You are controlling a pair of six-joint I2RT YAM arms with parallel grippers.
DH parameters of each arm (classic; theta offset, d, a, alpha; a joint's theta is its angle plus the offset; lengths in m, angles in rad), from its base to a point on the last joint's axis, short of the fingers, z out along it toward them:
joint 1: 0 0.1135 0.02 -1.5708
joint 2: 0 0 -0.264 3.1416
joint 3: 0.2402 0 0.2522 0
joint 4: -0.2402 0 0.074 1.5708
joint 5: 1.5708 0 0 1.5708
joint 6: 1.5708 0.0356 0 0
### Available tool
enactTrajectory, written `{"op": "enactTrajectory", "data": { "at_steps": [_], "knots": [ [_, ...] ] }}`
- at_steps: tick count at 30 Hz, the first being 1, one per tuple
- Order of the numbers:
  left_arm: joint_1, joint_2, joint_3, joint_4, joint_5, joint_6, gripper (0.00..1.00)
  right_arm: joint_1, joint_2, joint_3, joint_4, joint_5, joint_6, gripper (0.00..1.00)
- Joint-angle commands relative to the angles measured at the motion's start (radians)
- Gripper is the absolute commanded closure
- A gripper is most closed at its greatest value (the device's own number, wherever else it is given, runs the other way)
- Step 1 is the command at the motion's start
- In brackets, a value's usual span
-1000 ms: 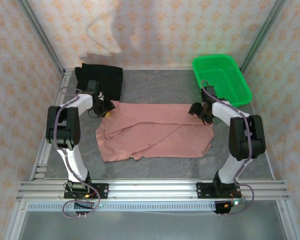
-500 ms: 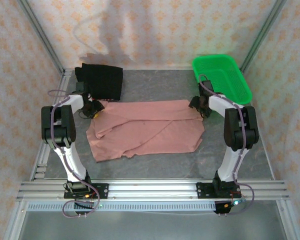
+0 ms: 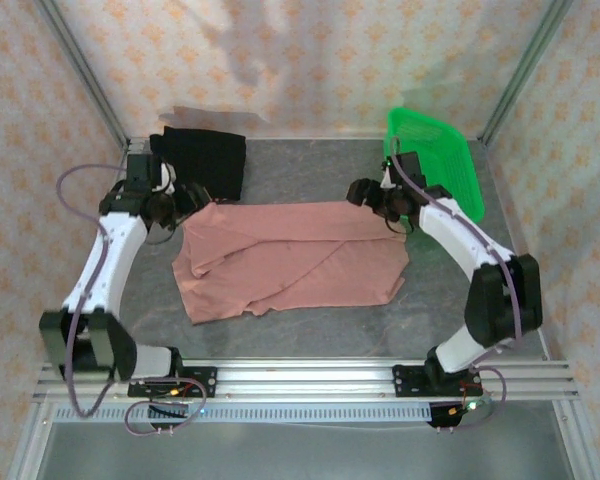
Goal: Fold and stack the t-shirts
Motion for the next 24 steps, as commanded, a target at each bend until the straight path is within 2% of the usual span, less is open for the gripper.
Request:
{"op": "enactTrajectory", "data": {
  "at_steps": [1,5,6,9,17,22,24],
  "knots": [
    [-0.068,-0.076,-0.130,-0.195,-0.029,0.018,0.37,0.019,-0.108,-0.138,0.076,-0.097,0.072,0.14],
    [-0.178,-0.137,-0.229,-0.222,-0.161,0.022,0.42,0.038,-0.233,-0.295,0.227,-0.154,0.157,0.09],
    [-0.206,-0.139,-0.252,-0.208,-0.189,0.015,0.44,0.045,-0.264,-0.330,0.256,-0.163,0.171,0.01],
    [-0.288,-0.105,-0.280,-0.170,-0.278,0.007,0.51,0.053,-0.325,-0.402,0.299,-0.164,0.189,0.01],
    [-0.465,0.157,-0.206,-0.077,-0.482,0.049,0.60,0.054,-0.382,-0.442,0.271,-0.161,0.182,0.01],
    [-0.504,0.326,-0.110,-0.078,-0.613,0.097,0.63,0.053,-0.410,-0.448,0.250,-0.159,0.171,0.01],
    [-0.505,0.358,-0.088,-0.068,-0.633,0.116,0.63,0.054,-0.423,-0.451,0.232,-0.157,0.160,0.01]
  ]
}}
